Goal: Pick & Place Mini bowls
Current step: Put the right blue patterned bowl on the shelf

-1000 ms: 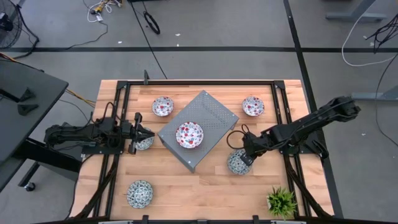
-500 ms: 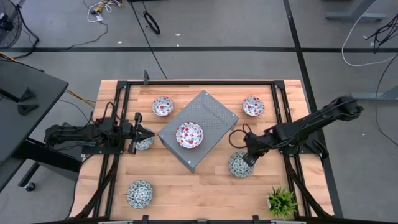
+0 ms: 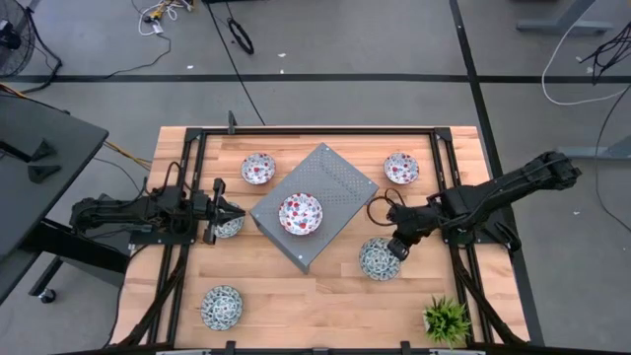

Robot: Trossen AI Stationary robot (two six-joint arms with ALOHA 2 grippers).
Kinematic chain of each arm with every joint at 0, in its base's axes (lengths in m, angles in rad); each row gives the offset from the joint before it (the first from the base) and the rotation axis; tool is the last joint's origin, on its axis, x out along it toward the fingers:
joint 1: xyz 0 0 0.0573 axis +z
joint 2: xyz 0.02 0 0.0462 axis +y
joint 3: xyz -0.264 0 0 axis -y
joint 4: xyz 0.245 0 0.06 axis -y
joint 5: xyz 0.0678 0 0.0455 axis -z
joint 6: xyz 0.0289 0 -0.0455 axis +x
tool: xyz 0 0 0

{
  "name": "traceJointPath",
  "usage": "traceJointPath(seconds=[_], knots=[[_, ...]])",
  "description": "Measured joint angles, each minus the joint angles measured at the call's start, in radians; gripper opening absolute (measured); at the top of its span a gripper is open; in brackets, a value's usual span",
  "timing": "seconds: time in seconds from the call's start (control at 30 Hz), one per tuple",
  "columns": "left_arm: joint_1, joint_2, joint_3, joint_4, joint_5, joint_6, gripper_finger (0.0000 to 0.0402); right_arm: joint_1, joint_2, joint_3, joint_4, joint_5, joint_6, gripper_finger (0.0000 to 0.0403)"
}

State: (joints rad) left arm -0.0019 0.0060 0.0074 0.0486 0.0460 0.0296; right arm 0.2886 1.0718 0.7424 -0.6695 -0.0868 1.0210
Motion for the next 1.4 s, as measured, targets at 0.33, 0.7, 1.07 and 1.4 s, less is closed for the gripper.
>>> traceJointPath(seconds=[0.33, 0.7, 1.07, 1.4], knots=[[0.0, 0.0, 0.0, 0.0, 0.0, 0.0, 0.003, -0.056, 0.0, 0.174, -0.111, -0.001, -0.121, 0.0], [0.0, 0.0, 0.0, 0.0, 0.0, 0.0, 0.003, -0.196, 0.009, 0.344, -0.17, -0.001, -0.19, 0.0], [0.0, 0.0, 0.0, 0.0, 0.0, 0.0, 0.003, -0.413, 0.093, 0.495, -0.171, -0.007, -0.22, 0.0], [0.0, 0.0, 0.0, 0.0, 0.0, 0.0, 0.003, -0.567, 0.221, 0.594, -0.122, -0.07, -0.18, 0.0]])
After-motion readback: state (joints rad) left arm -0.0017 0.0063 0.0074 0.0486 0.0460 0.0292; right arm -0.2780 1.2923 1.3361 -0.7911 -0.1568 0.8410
